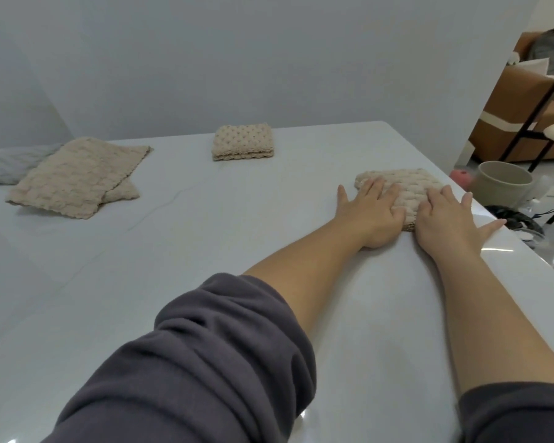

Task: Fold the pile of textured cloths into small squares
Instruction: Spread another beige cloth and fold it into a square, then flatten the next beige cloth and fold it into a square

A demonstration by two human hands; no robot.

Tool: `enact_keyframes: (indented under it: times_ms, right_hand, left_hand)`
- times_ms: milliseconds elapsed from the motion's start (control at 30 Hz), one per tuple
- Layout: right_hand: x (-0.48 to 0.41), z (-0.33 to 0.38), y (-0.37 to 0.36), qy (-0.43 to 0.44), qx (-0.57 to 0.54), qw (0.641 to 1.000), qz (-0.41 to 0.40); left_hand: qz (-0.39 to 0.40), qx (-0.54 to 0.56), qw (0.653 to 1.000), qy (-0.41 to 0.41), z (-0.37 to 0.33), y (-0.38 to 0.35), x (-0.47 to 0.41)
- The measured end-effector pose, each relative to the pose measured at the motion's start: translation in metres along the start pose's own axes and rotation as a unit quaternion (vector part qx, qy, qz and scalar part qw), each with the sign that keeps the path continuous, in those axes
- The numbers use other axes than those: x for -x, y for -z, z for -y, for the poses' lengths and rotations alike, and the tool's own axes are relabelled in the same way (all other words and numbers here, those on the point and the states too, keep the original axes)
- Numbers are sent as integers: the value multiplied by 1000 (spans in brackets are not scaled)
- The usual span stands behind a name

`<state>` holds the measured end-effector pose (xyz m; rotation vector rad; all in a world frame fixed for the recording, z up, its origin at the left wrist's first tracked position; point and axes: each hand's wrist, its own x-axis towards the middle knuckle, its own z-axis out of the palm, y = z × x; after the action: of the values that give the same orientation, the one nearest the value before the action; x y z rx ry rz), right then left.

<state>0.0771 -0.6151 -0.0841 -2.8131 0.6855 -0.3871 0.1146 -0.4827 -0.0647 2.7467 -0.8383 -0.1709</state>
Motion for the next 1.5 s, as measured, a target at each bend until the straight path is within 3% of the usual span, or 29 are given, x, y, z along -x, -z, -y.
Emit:
enact_keyframes:
  times_ms: [200,433,633,900,1100,1300,1367,1500]
  right_hand:
    - [14,23,10,62,34,997,-41]
    - [61,77,9,211,73,974,25]
    - [119,153,-4,317,43,941,106]
    - [171,299,-22,386,-43,902,186]
    - [178,386,-43,387,-89,893,210]
    - [168,414,-72,362,-80,908,194]
    - [169,415,-75,355,-82,913,183]
    - [172,414,-72,322,-170,922,133]
  left_hand:
    - [-27,-2,1000,-15,38,9,50]
    - [-21,-22,999,36,132,40,158]
    - [-14,-41,993,106,223,65,246]
    - [-103,-36,971,212,330,96,290]
    - [-269,-104,937,195,396,105,280]
    - [-315,-140,924,164,423,110,257]
    - [-359,-89,912,177,424,113,255]
    - [-433,113,879,161,414,121,268]
